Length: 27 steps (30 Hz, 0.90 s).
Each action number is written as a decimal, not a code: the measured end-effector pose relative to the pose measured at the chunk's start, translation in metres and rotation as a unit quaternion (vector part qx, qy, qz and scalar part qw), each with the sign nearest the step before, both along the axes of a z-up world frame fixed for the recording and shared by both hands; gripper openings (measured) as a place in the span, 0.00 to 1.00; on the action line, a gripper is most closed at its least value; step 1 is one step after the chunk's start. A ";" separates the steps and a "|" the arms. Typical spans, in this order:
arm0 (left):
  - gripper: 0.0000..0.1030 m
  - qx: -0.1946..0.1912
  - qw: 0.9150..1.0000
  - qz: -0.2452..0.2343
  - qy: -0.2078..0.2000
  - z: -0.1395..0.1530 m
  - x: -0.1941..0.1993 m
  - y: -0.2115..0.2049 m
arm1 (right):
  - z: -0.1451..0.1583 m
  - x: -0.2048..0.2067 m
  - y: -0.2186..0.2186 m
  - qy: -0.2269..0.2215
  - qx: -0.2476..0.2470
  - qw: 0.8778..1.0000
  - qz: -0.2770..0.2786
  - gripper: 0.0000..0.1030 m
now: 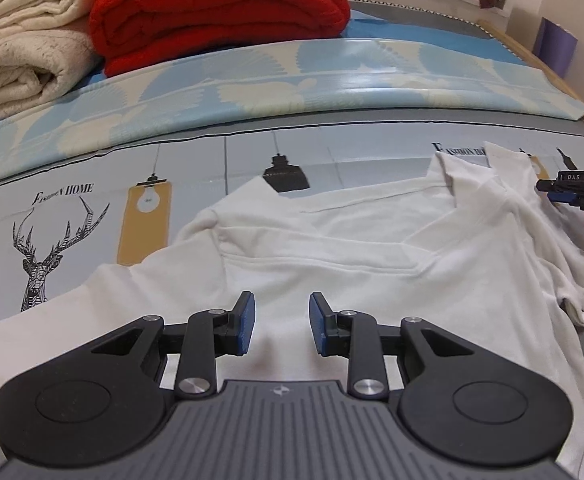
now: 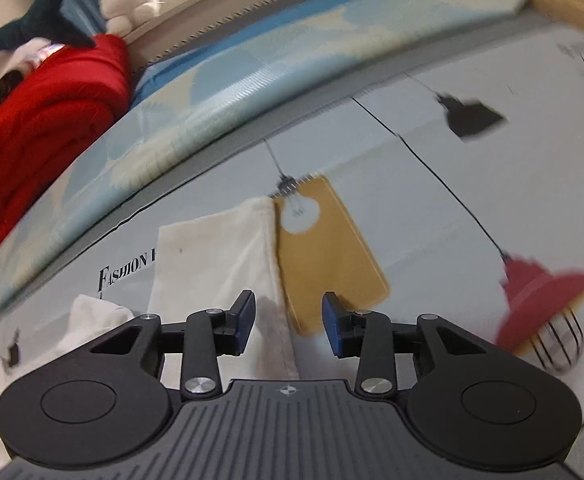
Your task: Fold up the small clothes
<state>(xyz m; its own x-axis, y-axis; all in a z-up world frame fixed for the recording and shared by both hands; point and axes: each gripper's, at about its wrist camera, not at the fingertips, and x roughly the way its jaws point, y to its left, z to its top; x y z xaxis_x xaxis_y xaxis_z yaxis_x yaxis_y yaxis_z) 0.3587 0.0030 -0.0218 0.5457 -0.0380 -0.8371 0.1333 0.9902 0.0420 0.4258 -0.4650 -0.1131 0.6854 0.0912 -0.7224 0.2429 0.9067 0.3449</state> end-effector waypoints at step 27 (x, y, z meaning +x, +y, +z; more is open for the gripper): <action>0.32 0.009 1.000 -0.011 -0.006 0.000 0.005 0.002 | -0.007 -0.180 -0.203 -0.006 -0.060 0.853 -0.518 0.05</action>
